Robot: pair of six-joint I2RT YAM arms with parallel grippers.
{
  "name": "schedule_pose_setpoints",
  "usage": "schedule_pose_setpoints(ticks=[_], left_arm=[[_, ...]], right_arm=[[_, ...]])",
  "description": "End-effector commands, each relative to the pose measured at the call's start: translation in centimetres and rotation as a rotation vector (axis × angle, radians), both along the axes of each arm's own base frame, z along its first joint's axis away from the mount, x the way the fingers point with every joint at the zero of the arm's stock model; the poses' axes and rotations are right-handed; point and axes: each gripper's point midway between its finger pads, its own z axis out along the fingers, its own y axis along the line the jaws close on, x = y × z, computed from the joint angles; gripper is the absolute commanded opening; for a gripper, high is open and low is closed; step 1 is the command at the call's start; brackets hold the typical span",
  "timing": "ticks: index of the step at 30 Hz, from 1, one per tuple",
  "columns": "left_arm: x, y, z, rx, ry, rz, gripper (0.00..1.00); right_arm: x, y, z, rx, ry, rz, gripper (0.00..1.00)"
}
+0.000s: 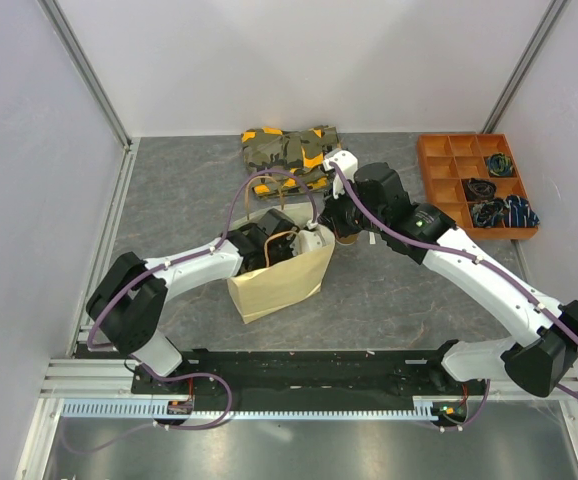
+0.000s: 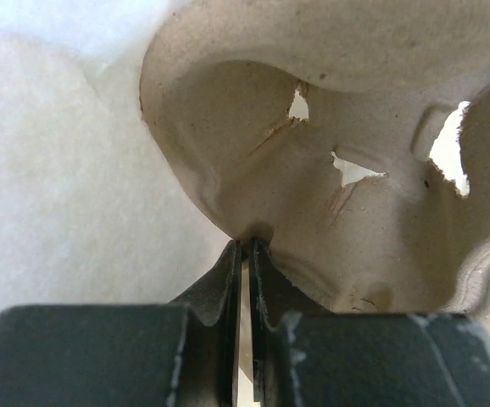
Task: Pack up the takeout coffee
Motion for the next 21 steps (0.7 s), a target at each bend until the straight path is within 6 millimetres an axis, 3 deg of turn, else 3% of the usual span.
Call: schedule_pose_setpoints(ticks=[1,8,14,17,19,21], left_arm=[[-2.4,4.1,-3.4,0.184,0.091,-0.005,0.09],[-3.3,5.2,-5.0,0.241,0.127,-0.019,0.10],[-3.0,5.1,-5.2,0.256,0.136,-0.012,0.19],[-2.1,3.4,-2.7,0.171,0.097,-0.009,0.30],[-1.1,1.9,0.1,0.090,0.048,-0.001,0.37],[-0.8,1.3,1.3,0.073,0.040,-0.005,0.38]], right_arm=[[0.1,0.8,2.1,0.061,-0.053,0.017,0.00],[0.2,0.9,1.8,0.058,-0.047,0.016,0.00],[0.1,1.0,1.8,0.059,-0.046,0.025,0.00],[0.1,1.0,1.7,0.055,-0.046,0.023,0.00],[0.2,1.0,1.6,0.054,-0.047,0.024,0.00],[0.2,0.9,1.3,0.047,-0.043,0.022,0.00]])
